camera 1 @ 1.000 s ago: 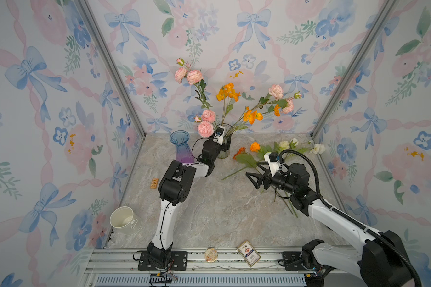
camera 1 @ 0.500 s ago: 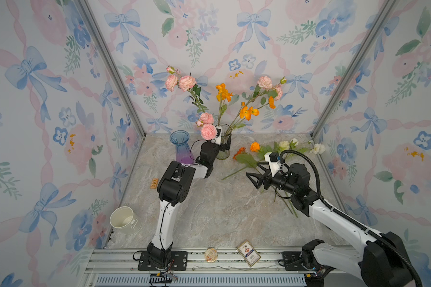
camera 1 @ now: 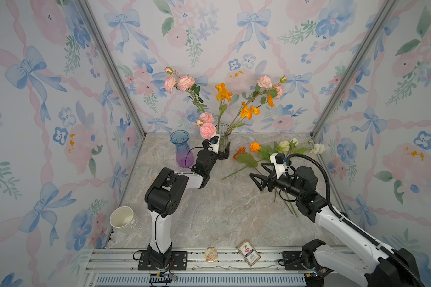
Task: Arrange flowers in a vase
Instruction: Place the vase at the top-center of the table, then pick up the vase from the top-left of the table.
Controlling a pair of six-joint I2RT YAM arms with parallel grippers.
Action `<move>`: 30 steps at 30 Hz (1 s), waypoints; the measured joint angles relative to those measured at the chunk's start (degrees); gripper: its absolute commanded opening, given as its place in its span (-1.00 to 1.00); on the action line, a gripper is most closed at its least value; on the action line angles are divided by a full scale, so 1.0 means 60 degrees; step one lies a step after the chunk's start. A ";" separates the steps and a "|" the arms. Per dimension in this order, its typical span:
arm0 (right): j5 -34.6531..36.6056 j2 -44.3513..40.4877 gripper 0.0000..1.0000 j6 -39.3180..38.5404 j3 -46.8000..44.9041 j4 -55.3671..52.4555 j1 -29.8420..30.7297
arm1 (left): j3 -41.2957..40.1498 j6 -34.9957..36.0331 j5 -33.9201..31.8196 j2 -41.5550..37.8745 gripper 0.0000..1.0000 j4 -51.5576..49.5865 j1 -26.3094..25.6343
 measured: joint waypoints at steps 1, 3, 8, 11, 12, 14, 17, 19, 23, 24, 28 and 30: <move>0.0248 -0.0004 0.94 -0.0022 0.0138 -0.0328 0.0127 | -0.0335 -0.0022 -0.0102 -0.0346 0.96 -0.0004 -0.0084; 0.0801 0.0058 0.94 -0.0106 0.0583 -0.1104 0.0608 | -0.1020 -0.0095 -0.0295 -0.1122 0.96 -0.0011 -0.0244; 0.1749 0.0040 0.94 -0.0353 0.1209 -0.1971 0.1942 | -0.2612 -0.0131 -0.1042 -0.3038 0.96 -0.0208 -0.0364; 0.2018 -0.0007 0.94 -0.0350 0.1209 -0.2222 0.2328 | -0.3512 -0.0076 -0.1730 -0.4113 0.96 -0.0634 -0.0353; 0.2106 -0.0007 0.94 -0.0346 0.1209 -0.2273 0.2390 | -0.3741 -0.0047 -0.1963 -0.4411 0.96 -0.0838 -0.0331; 0.2226 -0.0007 0.94 -0.0335 0.1209 -0.2346 0.2448 | -0.4146 0.0018 -0.2353 -0.4885 0.96 -0.1147 -0.0211; 0.2408 -0.0007 0.94 -0.0251 0.1209 -0.2364 0.2477 | -0.4776 0.0047 -0.2761 -0.5508 0.96 -0.1486 0.0178; 0.2459 0.0036 0.94 -0.0211 0.1242 -0.2401 0.2524 | -0.5107 0.0047 -0.2809 -0.5825 0.96 -0.1566 0.0488; 0.2597 0.0506 0.94 -0.0164 0.1738 -0.2557 0.2732 | -0.5227 0.0047 -0.2707 -0.5931 0.96 -0.1581 0.1064; 0.2637 0.0652 0.94 -0.0164 0.1876 -0.2554 0.2801 | -0.5227 0.0047 -0.2641 -0.5916 0.96 -0.1523 0.1198; 0.2696 0.1060 0.94 -0.0168 0.2120 -0.2510 0.3013 | -0.5085 0.0044 -0.2397 -0.5548 0.96 -0.1162 0.1654; 0.2696 0.1224 0.94 -0.0175 0.2127 -0.2510 0.3053 | -0.4852 0.0044 -0.2339 -0.5169 0.96 -0.1104 0.1836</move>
